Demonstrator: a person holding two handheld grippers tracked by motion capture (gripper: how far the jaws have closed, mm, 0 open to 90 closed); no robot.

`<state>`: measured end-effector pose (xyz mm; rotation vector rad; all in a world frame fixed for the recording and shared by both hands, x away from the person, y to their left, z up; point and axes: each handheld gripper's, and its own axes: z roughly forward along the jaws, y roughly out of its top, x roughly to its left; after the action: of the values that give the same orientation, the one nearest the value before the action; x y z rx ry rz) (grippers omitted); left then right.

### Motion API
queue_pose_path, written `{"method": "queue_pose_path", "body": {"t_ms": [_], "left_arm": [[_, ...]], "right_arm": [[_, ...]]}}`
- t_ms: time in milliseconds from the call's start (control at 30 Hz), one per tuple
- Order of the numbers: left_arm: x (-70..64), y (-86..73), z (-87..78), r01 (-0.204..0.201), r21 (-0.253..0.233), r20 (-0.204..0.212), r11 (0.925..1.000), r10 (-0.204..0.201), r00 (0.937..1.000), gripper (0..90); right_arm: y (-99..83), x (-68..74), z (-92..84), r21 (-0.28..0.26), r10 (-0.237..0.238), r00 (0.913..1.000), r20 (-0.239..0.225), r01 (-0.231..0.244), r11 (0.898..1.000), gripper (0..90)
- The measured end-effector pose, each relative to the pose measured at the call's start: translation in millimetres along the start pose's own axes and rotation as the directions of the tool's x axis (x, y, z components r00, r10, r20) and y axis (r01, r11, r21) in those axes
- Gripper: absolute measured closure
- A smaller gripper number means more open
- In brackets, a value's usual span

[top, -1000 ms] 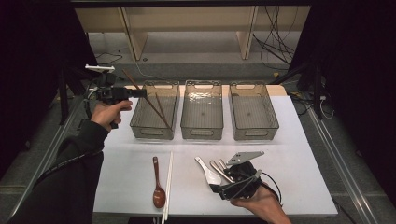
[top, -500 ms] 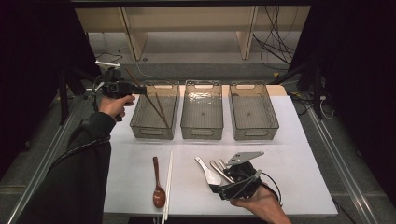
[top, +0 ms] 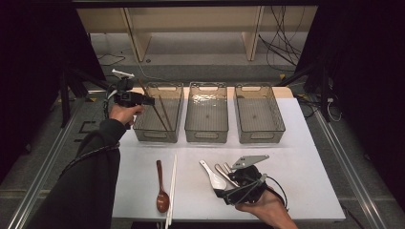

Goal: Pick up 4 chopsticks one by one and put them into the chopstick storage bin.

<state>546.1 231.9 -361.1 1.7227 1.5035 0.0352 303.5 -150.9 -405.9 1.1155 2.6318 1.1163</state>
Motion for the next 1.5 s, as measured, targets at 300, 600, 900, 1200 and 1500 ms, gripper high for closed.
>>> {"method": "queue_pose_path", "body": {"t_ms": [300, 600, 900, 1200, 1500], "left_arm": [[-2.1, -0.1, 8.8, -0.004, 0.031, -0.022, 0.9995, 0.005, 0.9997, 82.1], [-8.1, 0.7, 20.3, -0.018, 0.045, -0.085, 0.9988, 0.022, 0.9961, 73.1], [-7.8, -1.8, 25.1, -0.012, 0.059, -0.089, 0.9982, 0.017, 0.9959, 62.7], [-29.9, -14.0, 4.3, -0.087, 0.068, -0.005, 0.9939, 0.088, 0.9961, 37.2], [-56.1, -65.8, -25.9, -0.213, 0.073, 0.013, 0.9744, 0.212, 0.9771, 26.7]], "right_arm": [[0.0, 0.3, 0.3, 0.000, -0.001, 1.0000, -0.001, 0.001, 1.000, 27.8], [0.1, 1.0, 0.7, 0.005, -0.002, 1.0000, -0.004, 0.002, 1.000, 27.9], [0.0, 1.0, 0.6, 0.007, 0.000, 1.0000, -0.005, 0.000, 1.000, 27.9], [0.0, 0.6, 0.6, 0.006, 0.001, 1.0000, -0.002, -0.001, 1.000, 27.9], [0.0, -0.3, 1.0, 0.001, 0.011, 0.9998, 0.015, -0.011, 1.000, 27.0]]}}
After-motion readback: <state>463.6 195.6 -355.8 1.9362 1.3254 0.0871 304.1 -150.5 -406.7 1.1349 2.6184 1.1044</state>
